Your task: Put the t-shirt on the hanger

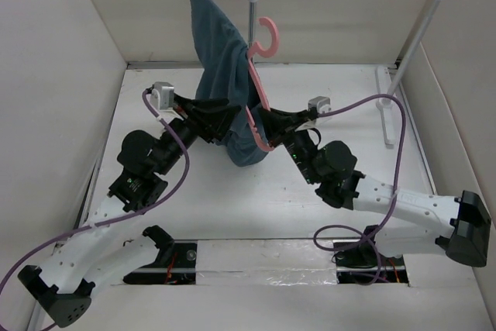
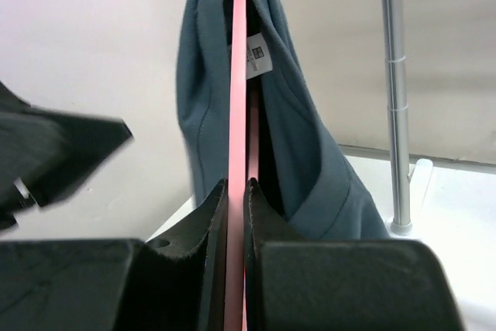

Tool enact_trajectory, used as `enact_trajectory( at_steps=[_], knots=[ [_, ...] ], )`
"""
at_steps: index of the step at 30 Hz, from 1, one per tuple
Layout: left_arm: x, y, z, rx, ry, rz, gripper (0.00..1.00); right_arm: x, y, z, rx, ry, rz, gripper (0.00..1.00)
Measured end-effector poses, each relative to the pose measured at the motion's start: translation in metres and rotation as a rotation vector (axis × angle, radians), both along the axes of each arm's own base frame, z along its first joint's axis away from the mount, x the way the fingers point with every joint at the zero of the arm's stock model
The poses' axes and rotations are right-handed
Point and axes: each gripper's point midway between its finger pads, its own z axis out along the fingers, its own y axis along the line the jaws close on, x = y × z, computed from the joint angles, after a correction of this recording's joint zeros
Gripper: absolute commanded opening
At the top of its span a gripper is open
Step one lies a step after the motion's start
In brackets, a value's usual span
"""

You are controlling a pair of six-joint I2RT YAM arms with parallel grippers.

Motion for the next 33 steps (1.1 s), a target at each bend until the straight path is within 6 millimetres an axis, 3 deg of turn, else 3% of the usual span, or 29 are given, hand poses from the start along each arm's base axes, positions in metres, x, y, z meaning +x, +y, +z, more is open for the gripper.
enact_trajectory(
  at_steps=[4, 6, 12, 16, 21, 33],
  knots=[
    [-0.011, 0.017, 0.018, -0.052, -0.038, 0.033, 0.54, -0.019, -0.013, -0.004, 0.024, -0.002, 0.033, 0.0],
    [-0.012, 0.023, 0.024, -0.075, -0.044, 0.056, 0.64, -0.029, -0.017, -0.001, 0.039, -0.007, 0.053, 0.0],
    [0.005, 0.026, 0.039, -0.124, -0.016, 0.119, 0.76, -0.05, -0.011, 0.003, 0.048, -0.013, 0.109, 0.0],
    [0.025, 0.019, 0.044, -0.156, 0.025, 0.151, 0.78, -0.057, -0.004, -0.003, 0.024, -0.002, 0.133, 0.0],
    [0.05, 0.009, 0.024, -0.156, 0.112, 0.189, 0.79, -0.061, 0.0, -0.008, 0.008, 0.009, 0.145, 0.0],
    [0.058, 0.035, 0.042, -0.307, 0.129, 0.304, 0.75, -0.074, 0.01, -0.018, -0.046, 0.012, 0.165, 0.0]
  ],
)
